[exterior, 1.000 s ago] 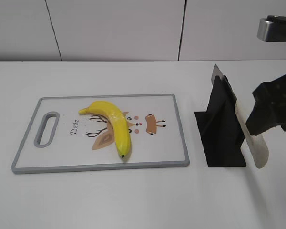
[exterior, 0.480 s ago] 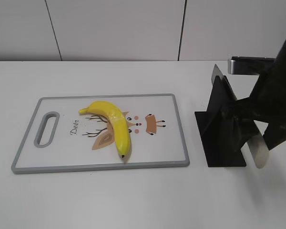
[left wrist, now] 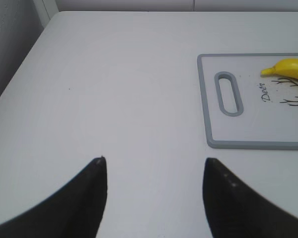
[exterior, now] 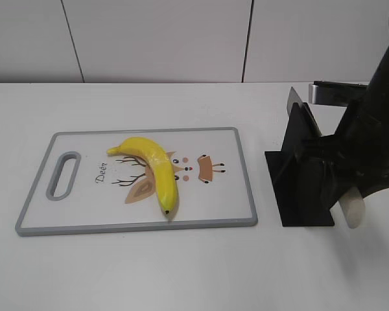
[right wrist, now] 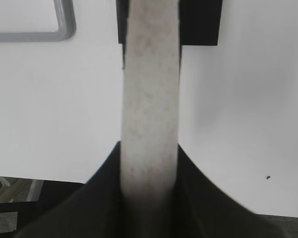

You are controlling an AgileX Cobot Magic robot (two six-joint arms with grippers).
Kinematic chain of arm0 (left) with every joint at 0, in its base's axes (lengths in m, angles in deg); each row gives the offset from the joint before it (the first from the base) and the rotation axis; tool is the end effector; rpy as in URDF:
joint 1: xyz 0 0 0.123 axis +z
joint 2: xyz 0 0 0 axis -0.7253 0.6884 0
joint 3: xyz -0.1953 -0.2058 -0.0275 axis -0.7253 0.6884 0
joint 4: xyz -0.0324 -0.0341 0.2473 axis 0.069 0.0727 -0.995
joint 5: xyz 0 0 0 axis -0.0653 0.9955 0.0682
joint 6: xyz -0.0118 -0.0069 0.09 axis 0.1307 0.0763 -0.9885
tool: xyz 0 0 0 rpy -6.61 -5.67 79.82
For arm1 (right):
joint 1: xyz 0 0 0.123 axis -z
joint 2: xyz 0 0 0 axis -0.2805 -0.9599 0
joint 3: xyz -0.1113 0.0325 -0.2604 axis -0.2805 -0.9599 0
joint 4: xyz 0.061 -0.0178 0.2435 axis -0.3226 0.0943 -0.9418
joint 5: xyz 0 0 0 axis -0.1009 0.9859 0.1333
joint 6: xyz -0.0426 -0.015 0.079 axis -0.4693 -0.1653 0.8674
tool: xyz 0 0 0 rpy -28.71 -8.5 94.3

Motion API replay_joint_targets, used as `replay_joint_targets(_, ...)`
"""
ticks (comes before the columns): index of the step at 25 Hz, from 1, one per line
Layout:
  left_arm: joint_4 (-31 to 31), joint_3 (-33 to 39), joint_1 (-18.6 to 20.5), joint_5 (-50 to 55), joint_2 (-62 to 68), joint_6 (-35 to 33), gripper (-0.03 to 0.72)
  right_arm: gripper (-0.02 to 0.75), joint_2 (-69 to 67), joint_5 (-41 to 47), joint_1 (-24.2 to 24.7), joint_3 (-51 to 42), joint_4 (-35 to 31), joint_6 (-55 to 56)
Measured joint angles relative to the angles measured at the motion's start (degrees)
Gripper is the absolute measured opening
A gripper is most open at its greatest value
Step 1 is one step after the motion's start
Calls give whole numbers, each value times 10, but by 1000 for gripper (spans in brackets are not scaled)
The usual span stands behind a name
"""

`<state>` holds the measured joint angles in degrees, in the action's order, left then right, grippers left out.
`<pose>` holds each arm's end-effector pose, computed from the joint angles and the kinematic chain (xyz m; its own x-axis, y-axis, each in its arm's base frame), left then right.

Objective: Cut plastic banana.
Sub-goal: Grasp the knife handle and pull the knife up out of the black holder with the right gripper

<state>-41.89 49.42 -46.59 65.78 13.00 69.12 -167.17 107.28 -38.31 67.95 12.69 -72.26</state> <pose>-0.0056 -0.0013 0.2722 -0.4783 0.1126 -0.8709 0.0691 0.9935 0.0905 0.2609 0.1214 0.2111 -0.9992 -0.0166 0.0364 -0.0106 0.9873 0.1582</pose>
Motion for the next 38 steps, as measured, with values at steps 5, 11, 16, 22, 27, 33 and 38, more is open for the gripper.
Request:
replay_joint_targets(5,0,0,0,0,0,0,570,168,0,21,0,7,-3,0)
replay_joint_targets(11,0,0,0,0,0,0,570,168,35,34,0,9,-7,2)
replay_joint_targets(16,0,0,0,0,0,1,570,168,87,36,0,9,-7,4)
replay_joint_targets(22,0,0,0,0,0,1,570,168,143,37,0,9,-11,5)
replay_joint_targets(27,0,0,0,0,0,1,570,168,170,37,0,11,-11,3)
replay_joint_targets(33,1,0,-6,0,0,-7,570,168,171,38,0,48,-11,-82)
replay_joint_targets(38,8,-4,-12,-4,30,-29,570,167,145,43,0,114,1,-171)
